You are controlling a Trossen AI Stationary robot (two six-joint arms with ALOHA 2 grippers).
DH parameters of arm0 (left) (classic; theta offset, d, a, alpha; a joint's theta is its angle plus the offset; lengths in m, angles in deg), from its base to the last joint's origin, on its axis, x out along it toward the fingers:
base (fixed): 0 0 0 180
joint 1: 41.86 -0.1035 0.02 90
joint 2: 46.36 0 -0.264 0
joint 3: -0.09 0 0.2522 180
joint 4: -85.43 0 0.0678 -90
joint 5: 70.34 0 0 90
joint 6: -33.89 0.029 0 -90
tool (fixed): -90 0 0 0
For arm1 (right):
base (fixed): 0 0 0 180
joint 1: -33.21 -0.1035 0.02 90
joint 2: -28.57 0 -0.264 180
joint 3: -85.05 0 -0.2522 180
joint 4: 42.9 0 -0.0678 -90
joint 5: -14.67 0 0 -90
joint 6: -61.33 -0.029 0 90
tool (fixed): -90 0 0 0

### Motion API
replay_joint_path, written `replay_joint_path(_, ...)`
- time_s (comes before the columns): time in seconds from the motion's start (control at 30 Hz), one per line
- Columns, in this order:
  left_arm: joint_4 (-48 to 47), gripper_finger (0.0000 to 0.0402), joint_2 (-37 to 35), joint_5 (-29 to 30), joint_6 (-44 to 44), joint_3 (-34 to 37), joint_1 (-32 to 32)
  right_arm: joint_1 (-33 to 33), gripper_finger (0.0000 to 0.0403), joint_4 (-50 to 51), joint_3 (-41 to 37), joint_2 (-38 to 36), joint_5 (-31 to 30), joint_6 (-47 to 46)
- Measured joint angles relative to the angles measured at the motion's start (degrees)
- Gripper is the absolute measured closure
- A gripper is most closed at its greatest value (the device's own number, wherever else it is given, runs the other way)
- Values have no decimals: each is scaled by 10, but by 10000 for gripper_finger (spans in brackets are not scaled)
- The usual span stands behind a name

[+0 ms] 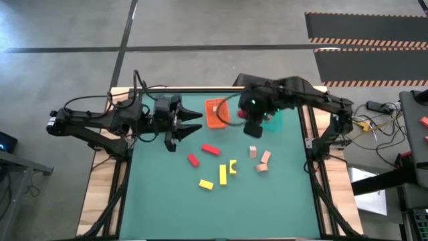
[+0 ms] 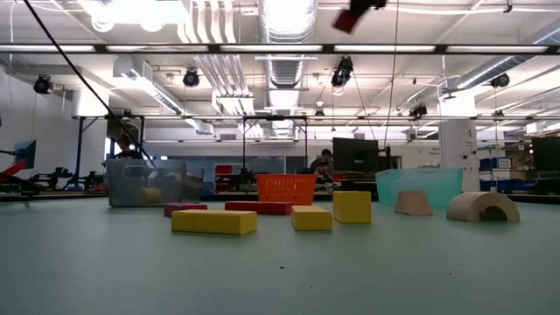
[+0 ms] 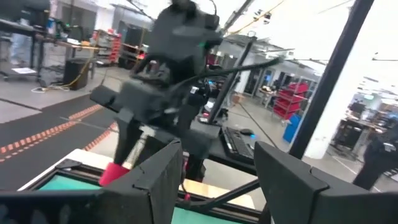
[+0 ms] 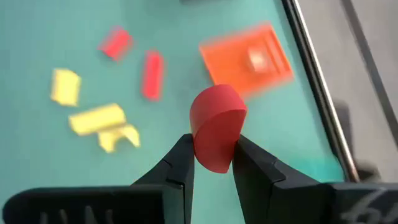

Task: Sort & place blocks by color
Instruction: Put the red block into the green bin

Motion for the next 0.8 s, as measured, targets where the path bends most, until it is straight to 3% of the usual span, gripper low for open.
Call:
replay_joint_path(0.4, -2, 217, 0, 19, 0, 0, 0, 195, 330, 28, -82, 10, 79, 47)
replay_joint_path(0.53, -2, 216, 0, 20, 1, 0, 0, 259, 330, 27, -141, 10, 107, 59)
replay_joint_path(0.8, -3, 216, 0, 23, 5, 0, -3, 365, 330, -41, -299, 12, 103, 40)
